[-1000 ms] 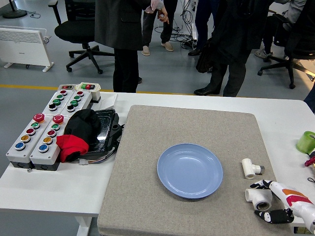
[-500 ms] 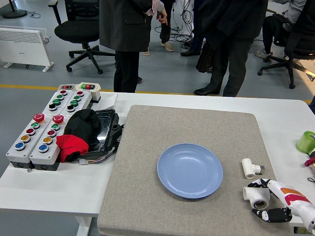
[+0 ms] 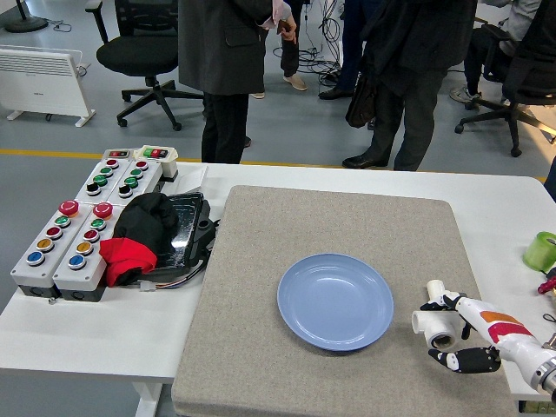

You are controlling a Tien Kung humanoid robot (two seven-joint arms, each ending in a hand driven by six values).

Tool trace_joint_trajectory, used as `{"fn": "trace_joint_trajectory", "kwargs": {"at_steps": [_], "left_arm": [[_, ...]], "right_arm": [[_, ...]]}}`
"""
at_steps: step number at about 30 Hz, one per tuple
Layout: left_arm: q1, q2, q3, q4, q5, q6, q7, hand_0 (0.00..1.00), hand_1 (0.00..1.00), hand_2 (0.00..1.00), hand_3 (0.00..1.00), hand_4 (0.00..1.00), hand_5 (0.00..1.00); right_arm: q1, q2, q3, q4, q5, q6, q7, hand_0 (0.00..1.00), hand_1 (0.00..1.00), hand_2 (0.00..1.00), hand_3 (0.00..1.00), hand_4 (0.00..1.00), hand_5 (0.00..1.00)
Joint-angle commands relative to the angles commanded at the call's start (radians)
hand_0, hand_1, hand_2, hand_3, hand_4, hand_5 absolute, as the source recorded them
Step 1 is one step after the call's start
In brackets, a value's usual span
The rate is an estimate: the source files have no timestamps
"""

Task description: Pick pipe place plate twice

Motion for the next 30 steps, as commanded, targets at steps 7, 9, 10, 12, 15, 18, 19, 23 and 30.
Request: {"fn": "trace_joint_trajectory", "kwargs": {"at_steps": [7, 9, 10, 12, 15, 18, 19, 23, 30], "left_arm": [[-0.003, 0.000, 0.003, 0.000, -0.005, 0.000, 0.001, 0.722, 0.747, 0.700, 0.646, 0.403, 0.998], [-0.003, 0.000, 0.005, 0.000, -0.008, 0.000, 0.001, 0.722, 0.747, 0.700, 0.646, 0.403, 0.998], [-0.003, -0.001, 0.005, 0.000, -0.008, 0.000, 0.000, 0.724, 0.747, 0.700, 0.646, 0.404, 0.998], [-0.003, -0.001, 0.007, 0.000, -0.012, 0.000, 0.000, 0.724, 0.747, 0.700, 0.646, 0.404, 0.998], [-0.003, -0.001, 0.008, 0.000, -0.014, -0.001, 0.001, 0.724, 0.747, 0.700, 0.646, 0.404, 0.998], [-0.002, -0.002, 0.010, 0.000, -0.018, -0.001, 0.001, 0.724, 0.748, 0.700, 0.646, 0.402, 0.998], [-0.001, -0.002, 0.010, 0.000, -0.019, -0.002, 0.001, 0.724, 0.748, 0.700, 0.646, 0.402, 0.998], [0.000, -0.002, 0.011, 0.000, -0.021, -0.003, 0.002, 0.724, 0.748, 0.700, 0.646, 0.403, 0.998], [0.001, -0.003, 0.012, 0.000, -0.023, -0.005, 0.002, 0.725, 0.747, 0.700, 0.646, 0.403, 0.998]], "right_arm": [[0.120, 0.025, -0.082, -0.022, 0.025, -0.001, 0.000, 0.374, 0.478, 0.545, 0.705, 0.610, 0.240], [0.169, 0.036, -0.122, -0.038, 0.036, -0.001, 0.001, 0.374, 0.478, 0.545, 0.705, 0.610, 0.240], [0.178, 0.038, -0.129, -0.040, 0.037, -0.001, 0.001, 0.376, 0.479, 0.544, 0.702, 0.607, 0.241], [0.226, 0.059, -0.172, -0.066, 0.053, -0.001, 0.003, 0.376, 0.479, 0.544, 0.702, 0.607, 0.241], [0.285, 0.086, -0.224, -0.101, 0.074, -0.002, 0.007, 0.376, 0.479, 0.544, 0.702, 0.607, 0.241], [0.340, 0.119, -0.276, -0.146, 0.092, -0.001, 0.008, 0.383, 0.483, 0.546, 0.702, 0.607, 0.240], [0.365, 0.136, -0.301, -0.170, 0.098, -0.002, 0.009, 0.383, 0.483, 0.546, 0.702, 0.607, 0.240], [0.426, 0.170, -0.365, -0.233, 0.112, -0.003, 0.010, 0.414, 0.510, 0.555, 0.702, 0.606, 0.241], [0.504, 0.211, -0.451, -0.335, 0.139, -0.020, 0.017, 0.505, 0.571, 0.583, 0.710, 0.606, 0.243]]}}
